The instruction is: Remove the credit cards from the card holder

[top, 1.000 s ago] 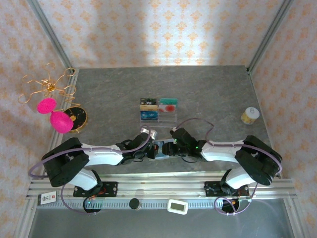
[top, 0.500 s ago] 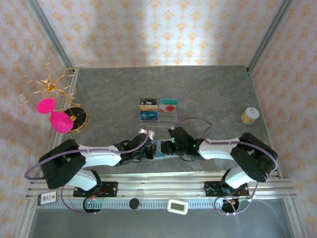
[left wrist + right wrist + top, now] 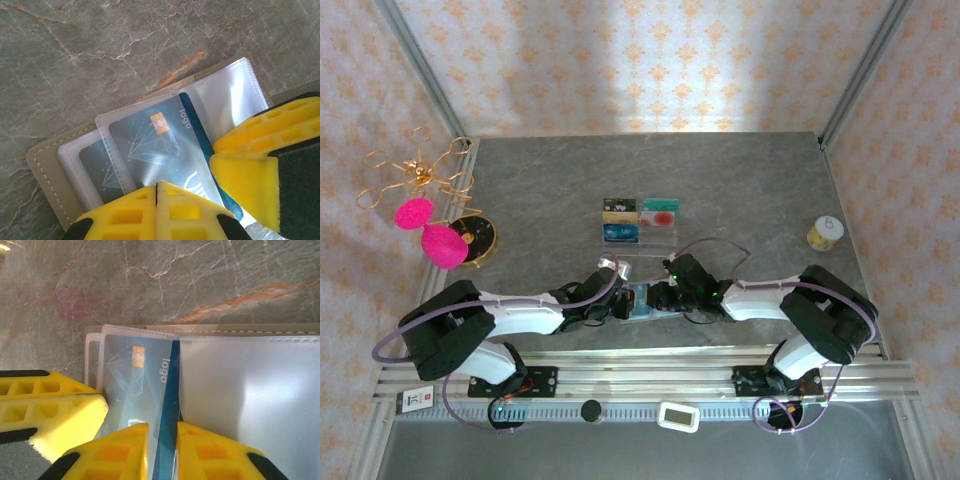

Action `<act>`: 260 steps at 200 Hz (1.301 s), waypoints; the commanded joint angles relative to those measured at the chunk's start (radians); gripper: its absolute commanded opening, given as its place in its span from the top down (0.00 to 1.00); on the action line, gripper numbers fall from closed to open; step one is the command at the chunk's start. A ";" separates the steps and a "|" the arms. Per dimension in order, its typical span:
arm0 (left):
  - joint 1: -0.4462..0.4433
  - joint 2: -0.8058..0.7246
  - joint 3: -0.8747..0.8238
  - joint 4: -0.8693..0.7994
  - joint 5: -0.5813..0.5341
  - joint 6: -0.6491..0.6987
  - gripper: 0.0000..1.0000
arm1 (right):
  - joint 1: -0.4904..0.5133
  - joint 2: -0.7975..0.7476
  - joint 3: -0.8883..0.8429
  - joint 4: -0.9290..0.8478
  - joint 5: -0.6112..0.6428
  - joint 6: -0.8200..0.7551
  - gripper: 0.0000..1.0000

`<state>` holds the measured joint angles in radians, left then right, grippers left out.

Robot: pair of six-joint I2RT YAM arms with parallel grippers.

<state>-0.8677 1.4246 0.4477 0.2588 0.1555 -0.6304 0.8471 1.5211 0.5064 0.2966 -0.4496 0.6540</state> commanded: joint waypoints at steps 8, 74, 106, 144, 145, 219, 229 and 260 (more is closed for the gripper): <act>0.005 0.059 -0.038 -0.075 0.025 -0.001 1.00 | 0.013 0.052 -0.013 0.007 -0.030 0.024 0.77; 0.004 0.039 -0.050 -0.061 0.028 -0.004 1.00 | 0.010 0.023 -0.050 0.054 -0.061 0.027 1.00; 0.006 0.027 -0.065 -0.051 0.024 -0.007 1.00 | 0.006 -0.067 -0.083 0.040 -0.045 0.043 1.00; 0.006 0.001 -0.067 -0.051 0.018 -0.001 1.00 | 0.004 -0.133 -0.096 -0.090 0.089 0.045 1.00; 0.006 0.001 -0.067 -0.052 0.018 -0.001 1.00 | 0.004 -0.135 -0.096 -0.091 0.089 0.045 1.00; 0.003 -0.115 -0.069 -0.040 0.010 -0.003 0.83 | 0.018 -0.178 -0.027 -0.100 0.008 0.013 0.66; 0.003 -0.127 -0.070 -0.037 0.004 0.006 0.76 | 0.022 -0.165 -0.026 -0.095 0.006 0.013 0.67; -0.008 -0.106 -0.050 -0.032 0.006 0.028 0.72 | 0.049 -0.127 -0.007 -0.080 0.013 0.003 0.71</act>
<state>-0.8684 1.3132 0.3885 0.2501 0.1757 -0.6262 0.8768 1.3689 0.4683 0.2234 -0.4385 0.6762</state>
